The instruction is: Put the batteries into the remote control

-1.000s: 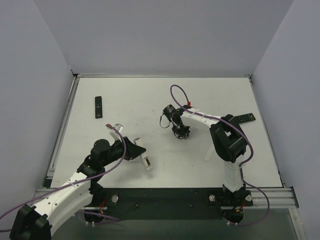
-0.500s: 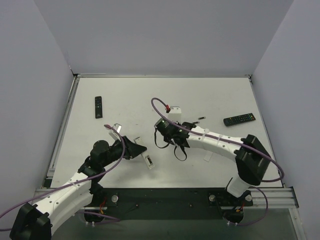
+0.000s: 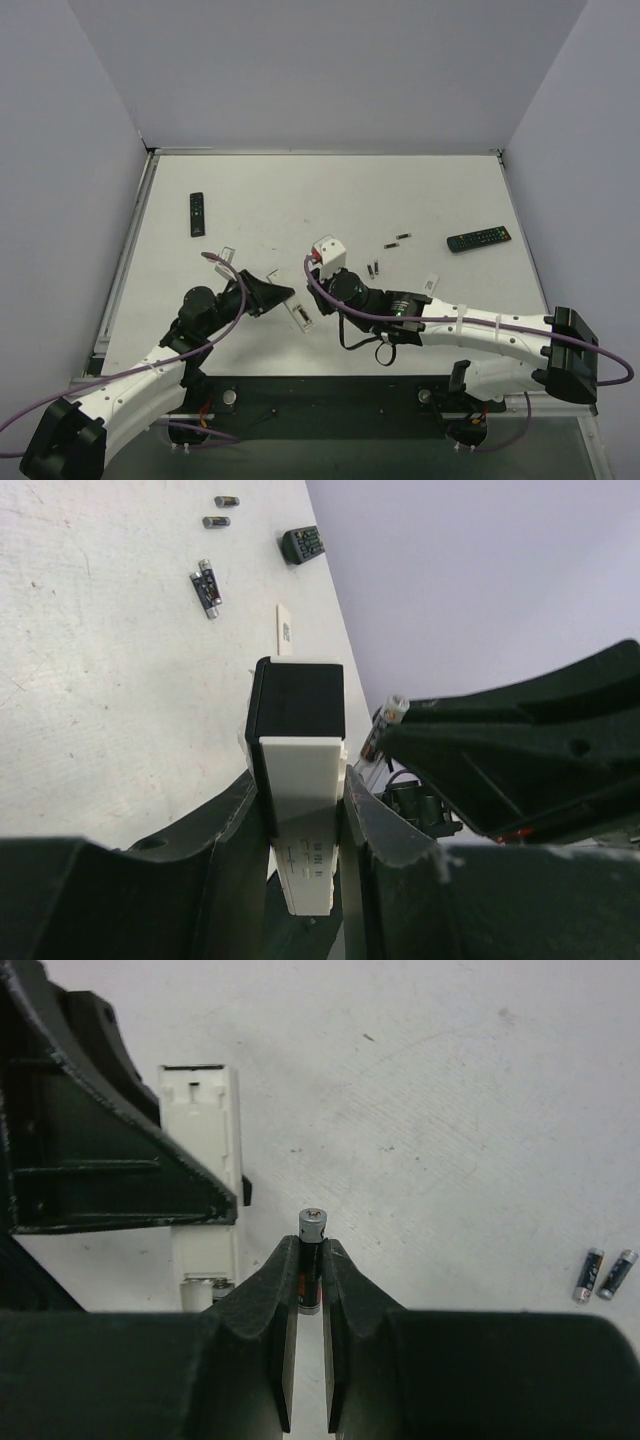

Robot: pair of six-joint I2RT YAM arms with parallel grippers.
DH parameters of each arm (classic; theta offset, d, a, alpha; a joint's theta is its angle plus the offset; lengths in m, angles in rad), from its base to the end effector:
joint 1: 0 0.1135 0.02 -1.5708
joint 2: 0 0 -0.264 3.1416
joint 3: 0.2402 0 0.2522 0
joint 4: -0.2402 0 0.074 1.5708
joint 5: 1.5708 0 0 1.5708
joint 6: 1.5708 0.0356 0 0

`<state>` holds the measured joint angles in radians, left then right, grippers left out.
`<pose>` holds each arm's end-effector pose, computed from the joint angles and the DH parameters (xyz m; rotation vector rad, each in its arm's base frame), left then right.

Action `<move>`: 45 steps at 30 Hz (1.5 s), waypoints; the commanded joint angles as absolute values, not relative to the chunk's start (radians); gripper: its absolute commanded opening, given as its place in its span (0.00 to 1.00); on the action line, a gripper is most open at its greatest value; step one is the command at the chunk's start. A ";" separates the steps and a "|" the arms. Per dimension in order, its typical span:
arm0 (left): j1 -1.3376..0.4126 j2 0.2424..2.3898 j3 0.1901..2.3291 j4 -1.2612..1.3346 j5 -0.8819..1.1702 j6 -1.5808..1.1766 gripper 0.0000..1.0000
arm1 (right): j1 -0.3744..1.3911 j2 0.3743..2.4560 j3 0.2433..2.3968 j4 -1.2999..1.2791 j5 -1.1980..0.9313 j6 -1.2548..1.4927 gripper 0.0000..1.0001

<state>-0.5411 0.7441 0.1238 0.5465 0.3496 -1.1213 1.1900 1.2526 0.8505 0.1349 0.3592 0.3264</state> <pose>0.1370 -0.0965 0.1908 -0.2400 1.8718 -1.4994 0.1193 0.2644 0.2953 -0.5463 1.8034 0.7333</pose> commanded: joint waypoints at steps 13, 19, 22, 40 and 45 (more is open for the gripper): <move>-0.526 0.741 0.129 0.689 0.310 -1.273 0.00 | 1.298 1.187 0.805 0.331 0.232 0.144 0.00; -0.522 0.733 0.121 0.707 0.302 -1.315 0.00 | 1.301 1.200 0.795 0.337 0.238 0.143 0.00; -0.520 0.730 0.120 0.712 0.299 -1.322 0.00 | 1.302 1.203 0.788 0.341 0.241 0.143 0.00; -0.518 0.723 0.115 0.727 0.288 -1.341 0.00 | 1.304 1.229 0.793 0.334 0.238 0.156 0.00; -0.515 0.721 0.114 0.729 0.288 -1.338 0.00 | 1.304 1.226 0.798 0.313 0.256 0.161 0.06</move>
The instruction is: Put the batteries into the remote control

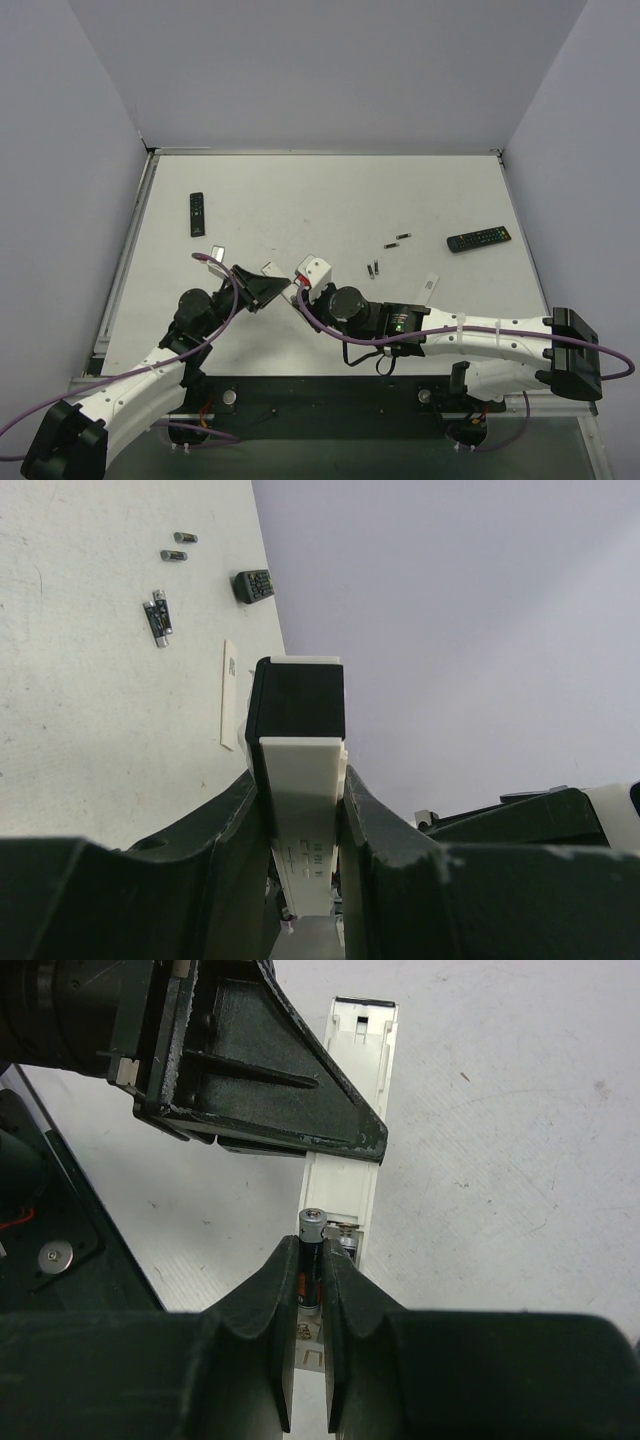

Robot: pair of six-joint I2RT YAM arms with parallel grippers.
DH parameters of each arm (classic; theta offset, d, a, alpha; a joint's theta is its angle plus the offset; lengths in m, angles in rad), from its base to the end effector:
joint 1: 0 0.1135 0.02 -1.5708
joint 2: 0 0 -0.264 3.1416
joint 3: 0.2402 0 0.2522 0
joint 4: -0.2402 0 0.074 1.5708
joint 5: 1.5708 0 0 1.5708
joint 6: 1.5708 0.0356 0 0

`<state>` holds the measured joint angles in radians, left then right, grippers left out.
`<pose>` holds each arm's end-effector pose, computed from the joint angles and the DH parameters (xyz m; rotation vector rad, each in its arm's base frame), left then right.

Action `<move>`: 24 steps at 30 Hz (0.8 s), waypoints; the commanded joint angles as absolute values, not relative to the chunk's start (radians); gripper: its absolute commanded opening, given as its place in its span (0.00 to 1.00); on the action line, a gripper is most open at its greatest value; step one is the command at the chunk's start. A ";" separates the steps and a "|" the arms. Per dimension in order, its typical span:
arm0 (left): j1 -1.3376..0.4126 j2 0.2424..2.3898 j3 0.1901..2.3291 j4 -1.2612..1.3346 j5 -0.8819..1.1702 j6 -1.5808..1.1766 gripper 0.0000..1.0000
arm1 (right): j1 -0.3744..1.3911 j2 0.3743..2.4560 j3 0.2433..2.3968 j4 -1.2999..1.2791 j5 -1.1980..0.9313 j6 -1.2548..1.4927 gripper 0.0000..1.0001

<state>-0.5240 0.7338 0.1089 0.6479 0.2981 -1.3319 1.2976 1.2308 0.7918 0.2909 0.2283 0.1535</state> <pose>0.1382 -0.0920 0.1981 -0.4527 1.7621 -1.6346 0.0851 0.2739 0.2965 -0.8189 1.5981 0.8687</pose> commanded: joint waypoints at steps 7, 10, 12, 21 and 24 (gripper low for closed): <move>-0.511 0.718 0.110 0.726 0.290 -1.331 0.00 | 1.302 1.224 0.805 0.288 0.252 0.169 0.17; -0.511 0.718 0.112 0.726 0.293 -1.327 0.00 | 1.302 1.226 0.808 0.285 0.250 0.169 0.21; -0.511 0.718 0.112 0.726 0.296 -1.325 0.00 | 1.304 1.224 0.811 0.285 0.249 0.170 0.24; -0.509 0.715 0.124 0.689 0.325 -1.296 0.00 | 1.305 1.155 0.842 0.244 0.242 0.138 0.32; -0.509 0.718 0.140 0.663 0.345 -1.272 0.00 | 1.304 1.114 0.861 0.210 0.242 0.104 0.35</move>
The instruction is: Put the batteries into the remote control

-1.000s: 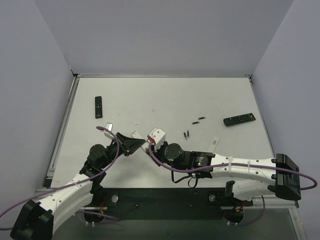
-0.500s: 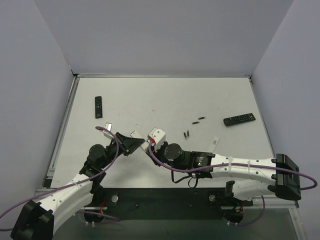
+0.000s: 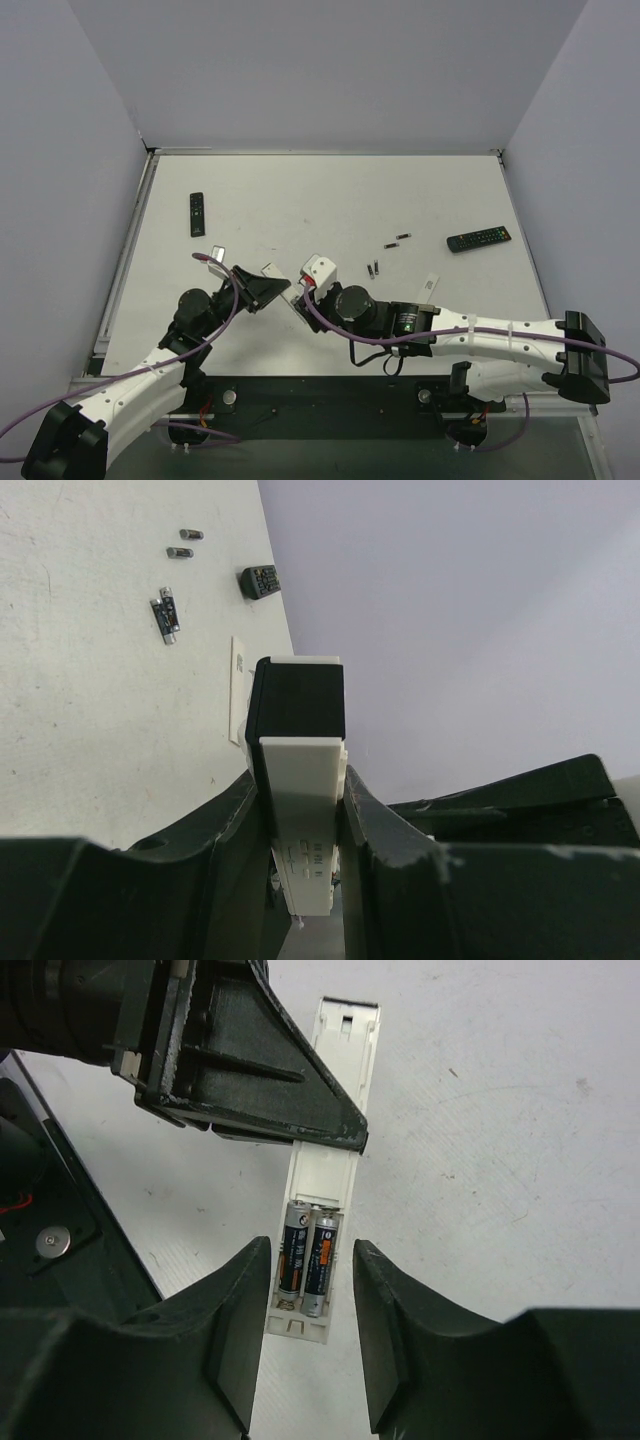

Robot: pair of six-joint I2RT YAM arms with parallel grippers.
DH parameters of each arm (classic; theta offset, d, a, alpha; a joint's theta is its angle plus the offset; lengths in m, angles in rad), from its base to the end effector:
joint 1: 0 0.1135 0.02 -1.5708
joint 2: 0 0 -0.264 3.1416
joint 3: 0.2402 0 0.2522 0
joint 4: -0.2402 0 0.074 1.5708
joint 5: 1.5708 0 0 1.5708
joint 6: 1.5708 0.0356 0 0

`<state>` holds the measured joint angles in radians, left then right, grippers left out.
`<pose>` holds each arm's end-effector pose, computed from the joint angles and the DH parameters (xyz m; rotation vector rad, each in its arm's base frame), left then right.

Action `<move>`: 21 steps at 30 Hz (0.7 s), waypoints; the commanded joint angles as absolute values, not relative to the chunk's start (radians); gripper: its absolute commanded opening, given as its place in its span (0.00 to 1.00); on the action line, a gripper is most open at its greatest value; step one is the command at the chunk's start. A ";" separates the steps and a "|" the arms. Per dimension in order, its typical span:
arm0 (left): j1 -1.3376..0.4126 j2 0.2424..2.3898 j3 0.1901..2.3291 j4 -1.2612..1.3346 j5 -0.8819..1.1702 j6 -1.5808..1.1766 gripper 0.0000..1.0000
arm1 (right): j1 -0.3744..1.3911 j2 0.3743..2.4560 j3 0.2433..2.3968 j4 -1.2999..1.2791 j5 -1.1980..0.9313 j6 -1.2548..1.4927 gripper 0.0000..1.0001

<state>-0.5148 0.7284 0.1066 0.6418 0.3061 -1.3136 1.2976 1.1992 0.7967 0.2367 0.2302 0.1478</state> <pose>0.1383 -0.0906 0.1975 -0.4378 1.7638 -1.6197 0.0834 0.2676 0.3008 -0.8322 1.6089 0.8531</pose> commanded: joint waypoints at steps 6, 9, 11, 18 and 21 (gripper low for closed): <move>-0.508 0.742 0.175 0.637 0.402 -1.236 0.00 | 1.302 1.085 0.946 0.057 0.221 -0.032 0.43; -0.508 0.761 0.196 0.635 0.436 -1.224 0.00 | 1.302 1.088 0.974 -0.038 0.143 -0.201 0.51; -0.508 0.776 0.210 0.634 0.462 -1.215 0.00 | 1.301 1.085 0.982 -0.083 0.126 -0.258 0.53; -0.508 0.818 0.258 0.629 0.549 -1.181 0.00 | 1.295 1.034 0.942 -0.075 0.031 -0.396 0.53; -0.508 0.838 0.282 0.620 0.594 -1.166 0.00 | 1.269 1.022 0.920 -0.066 -0.075 -0.469 0.50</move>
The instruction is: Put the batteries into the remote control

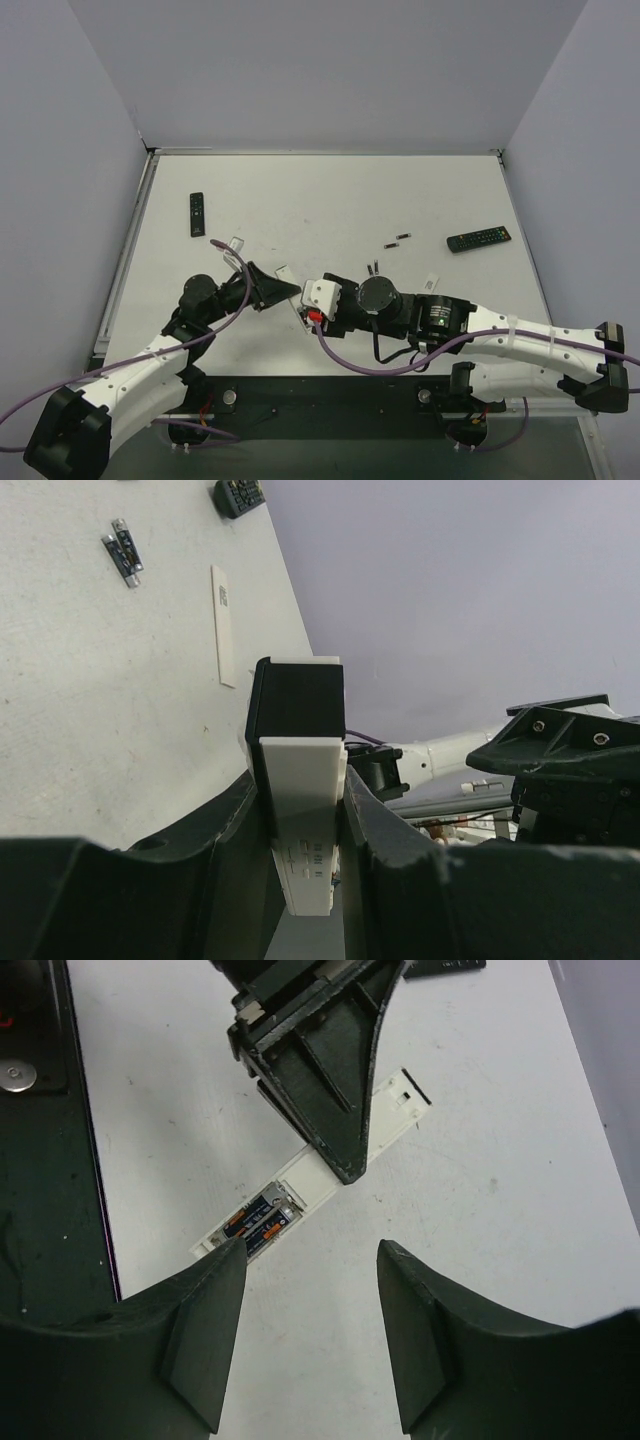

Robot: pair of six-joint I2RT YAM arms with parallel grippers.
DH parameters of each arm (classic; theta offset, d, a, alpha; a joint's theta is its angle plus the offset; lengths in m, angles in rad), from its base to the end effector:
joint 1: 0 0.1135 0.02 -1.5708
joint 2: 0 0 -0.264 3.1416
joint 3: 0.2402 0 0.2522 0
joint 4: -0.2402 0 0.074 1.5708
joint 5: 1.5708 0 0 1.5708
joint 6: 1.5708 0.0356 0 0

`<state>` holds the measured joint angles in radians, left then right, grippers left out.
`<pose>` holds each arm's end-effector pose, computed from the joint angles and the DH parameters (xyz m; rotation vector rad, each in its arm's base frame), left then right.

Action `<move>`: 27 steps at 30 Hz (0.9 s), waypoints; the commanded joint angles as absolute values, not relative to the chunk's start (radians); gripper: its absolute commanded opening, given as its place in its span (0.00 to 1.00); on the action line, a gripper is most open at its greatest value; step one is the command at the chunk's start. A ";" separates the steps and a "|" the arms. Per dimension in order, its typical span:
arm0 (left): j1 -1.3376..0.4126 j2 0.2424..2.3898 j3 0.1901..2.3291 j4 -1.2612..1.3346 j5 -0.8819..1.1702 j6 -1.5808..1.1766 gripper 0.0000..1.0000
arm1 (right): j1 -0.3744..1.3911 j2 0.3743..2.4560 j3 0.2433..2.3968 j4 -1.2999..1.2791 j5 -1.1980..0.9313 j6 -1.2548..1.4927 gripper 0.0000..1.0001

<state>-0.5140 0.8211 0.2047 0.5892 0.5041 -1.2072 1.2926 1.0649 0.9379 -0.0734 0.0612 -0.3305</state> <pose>0.1481 -0.1034 0.2112 -0.1911 1.8850 -1.6647 0.0707 0.2398 0.3511 -1.2855 1.2826 0.6372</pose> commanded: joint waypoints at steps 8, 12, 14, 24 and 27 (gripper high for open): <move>-0.508 0.856 0.334 0.595 0.675 -1.132 0.00 | 1.123 1.035 0.917 -0.064 -0.440 -0.549 0.40; -0.508 0.858 0.347 0.583 0.692 -1.121 0.00 | 1.118 1.065 0.937 -0.074 -0.475 -0.575 0.39; -0.508 0.864 0.353 0.577 0.698 -1.117 0.00 | 1.117 1.083 0.946 -0.074 -0.498 -0.583 0.39; -0.509 0.870 0.364 0.569 0.713 -1.118 0.00 | 1.111 1.155 0.994 -0.057 -0.554 -0.601 0.34; -0.509 0.865 0.364 0.565 0.713 -1.118 0.00 | 1.111 1.163 1.002 -0.057 -0.564 -0.603 0.32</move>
<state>-0.5137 0.8745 0.3061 0.5369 0.6918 -1.1385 1.1187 1.1542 0.9562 -0.0868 -0.4999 -0.5827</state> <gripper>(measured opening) 0.372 0.324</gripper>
